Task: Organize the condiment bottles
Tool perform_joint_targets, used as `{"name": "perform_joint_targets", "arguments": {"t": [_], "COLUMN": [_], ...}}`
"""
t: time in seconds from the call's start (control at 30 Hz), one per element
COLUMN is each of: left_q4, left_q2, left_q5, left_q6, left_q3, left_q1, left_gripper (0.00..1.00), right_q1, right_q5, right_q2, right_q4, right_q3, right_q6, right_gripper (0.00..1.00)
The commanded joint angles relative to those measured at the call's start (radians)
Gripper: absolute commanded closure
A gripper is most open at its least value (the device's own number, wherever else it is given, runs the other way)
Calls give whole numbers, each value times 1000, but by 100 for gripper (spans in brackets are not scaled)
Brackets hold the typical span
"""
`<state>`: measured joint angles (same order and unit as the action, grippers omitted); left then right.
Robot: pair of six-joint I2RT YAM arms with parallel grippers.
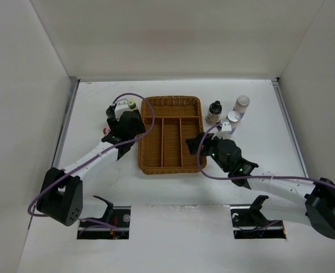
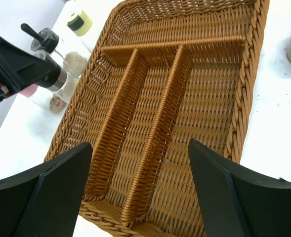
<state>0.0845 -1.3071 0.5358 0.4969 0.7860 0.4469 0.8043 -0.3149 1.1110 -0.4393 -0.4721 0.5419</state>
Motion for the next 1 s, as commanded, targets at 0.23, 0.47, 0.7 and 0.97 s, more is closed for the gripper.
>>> {"name": "perform_joint_targets", "arguments": {"t": [0.23, 0.47, 0.7, 0.97], "left_q4": [-143, -132, -161, -275], "left_q2": [-35, 77, 86, -217], "left_q5": [96, 187, 254, 50], "left_q6": [-75, -129, -216, -198], "left_q3": [44, 81, 231, 459], "left_q1": [-14, 48, 167, 109], "left_gripper": [50, 69, 69, 69], "right_q1": [-12, -14, -14, -17], "right_q5": [31, 31, 34, 34], "right_q2": [24, 18, 30, 29], "right_q4": [-73, -70, -79, -79], "right_q3": [-7, -3, -3, 0], "right_q6": [-8, -7, 0, 1], "right_gripper": [15, 15, 14, 15]}}
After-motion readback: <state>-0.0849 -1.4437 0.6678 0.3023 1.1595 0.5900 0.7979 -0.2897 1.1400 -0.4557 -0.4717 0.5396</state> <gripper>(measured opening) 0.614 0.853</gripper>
